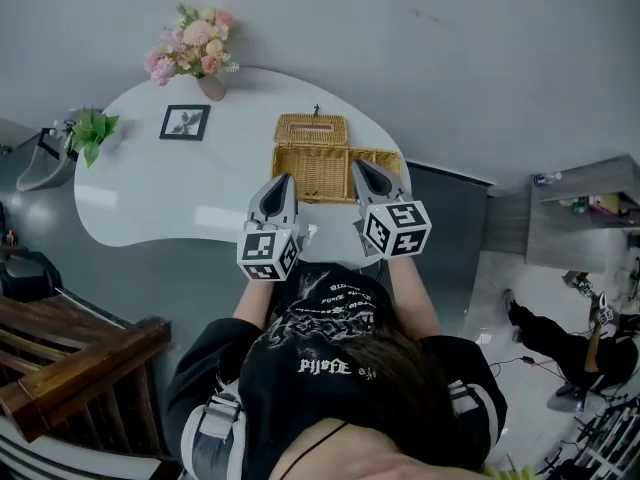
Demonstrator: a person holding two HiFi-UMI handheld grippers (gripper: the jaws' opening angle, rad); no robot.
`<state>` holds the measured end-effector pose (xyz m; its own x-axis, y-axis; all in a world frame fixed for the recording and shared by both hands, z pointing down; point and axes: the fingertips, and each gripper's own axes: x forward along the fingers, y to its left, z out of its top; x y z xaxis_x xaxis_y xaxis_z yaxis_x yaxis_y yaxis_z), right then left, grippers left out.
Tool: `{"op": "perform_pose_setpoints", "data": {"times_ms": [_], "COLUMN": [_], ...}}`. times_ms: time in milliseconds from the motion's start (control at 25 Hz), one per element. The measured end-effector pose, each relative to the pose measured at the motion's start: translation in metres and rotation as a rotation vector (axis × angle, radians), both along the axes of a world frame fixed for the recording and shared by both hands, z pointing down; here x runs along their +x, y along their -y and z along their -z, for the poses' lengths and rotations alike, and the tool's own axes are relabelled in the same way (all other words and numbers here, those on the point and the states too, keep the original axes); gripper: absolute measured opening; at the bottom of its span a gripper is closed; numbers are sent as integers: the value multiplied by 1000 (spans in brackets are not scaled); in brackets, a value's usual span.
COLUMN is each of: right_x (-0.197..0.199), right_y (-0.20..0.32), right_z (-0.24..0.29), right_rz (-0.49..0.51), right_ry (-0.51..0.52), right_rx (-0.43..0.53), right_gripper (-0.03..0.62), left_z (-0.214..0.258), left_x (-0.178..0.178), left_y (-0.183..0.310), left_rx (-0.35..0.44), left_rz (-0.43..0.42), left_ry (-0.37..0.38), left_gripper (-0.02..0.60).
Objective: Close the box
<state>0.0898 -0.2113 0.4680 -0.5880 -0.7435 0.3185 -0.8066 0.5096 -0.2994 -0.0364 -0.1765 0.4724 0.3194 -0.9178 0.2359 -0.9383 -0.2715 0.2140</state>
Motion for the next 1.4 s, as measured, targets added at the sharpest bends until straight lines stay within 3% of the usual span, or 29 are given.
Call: {"op": "perform_pose_setpoints", "data": {"times_ms": [480, 920, 1400], "right_x": [-26, -37, -61], "right_y": [24, 51, 98], "right_z": [-5, -13, -10], "right_rz": [-104, -146, -113], "right_ry": [-47, -110, -182], "right_rx": [-45, -109, -137], "right_gripper": [26, 26, 30], "left_z": [-9, -2, -2], "left_x": [-35, -59, -86], "left_y": [30, 54, 81], "left_rx": [-53, -37, -51], "left_rz": [-43, -71, -49], "left_ry": [84, 57, 15], "left_gripper": [26, 26, 26]}}
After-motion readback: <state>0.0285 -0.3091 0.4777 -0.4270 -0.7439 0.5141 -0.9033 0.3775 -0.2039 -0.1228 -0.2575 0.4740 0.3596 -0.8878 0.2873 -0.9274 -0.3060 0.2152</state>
